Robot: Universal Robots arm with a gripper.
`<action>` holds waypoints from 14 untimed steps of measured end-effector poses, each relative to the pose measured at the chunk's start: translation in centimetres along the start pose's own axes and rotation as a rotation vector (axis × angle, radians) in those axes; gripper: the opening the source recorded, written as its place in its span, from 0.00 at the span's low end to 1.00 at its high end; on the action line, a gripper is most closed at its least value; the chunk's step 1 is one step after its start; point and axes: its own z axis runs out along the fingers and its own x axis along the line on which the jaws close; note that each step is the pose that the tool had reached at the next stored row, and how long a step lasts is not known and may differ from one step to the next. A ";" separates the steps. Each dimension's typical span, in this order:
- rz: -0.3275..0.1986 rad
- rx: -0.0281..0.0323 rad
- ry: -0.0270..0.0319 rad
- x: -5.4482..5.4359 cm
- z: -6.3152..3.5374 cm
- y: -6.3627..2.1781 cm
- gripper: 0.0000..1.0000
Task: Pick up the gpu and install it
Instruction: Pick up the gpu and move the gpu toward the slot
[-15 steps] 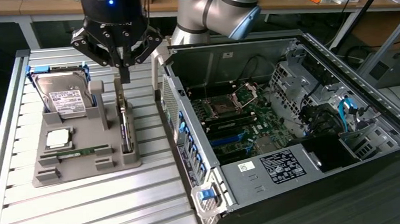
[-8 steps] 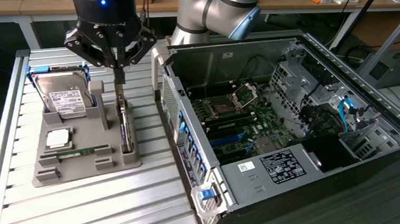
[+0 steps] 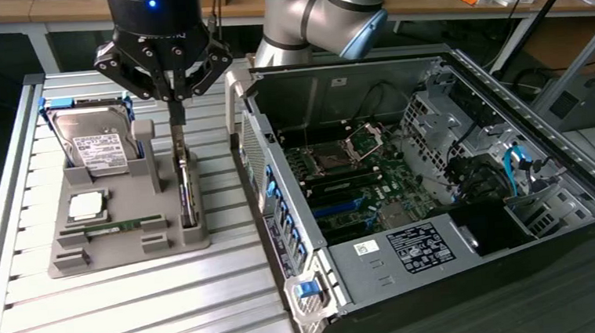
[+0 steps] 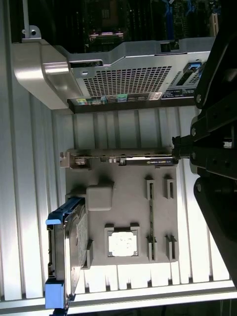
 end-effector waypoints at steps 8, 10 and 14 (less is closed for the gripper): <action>0.000 0.0000 -0.0001 0.0 0.00 0.00 0.17; 0.000 0.0000 0.0000 0.0 0.00 0.00 0.29; 0.000 0.0000 0.0000 0.0 0.00 0.00 0.48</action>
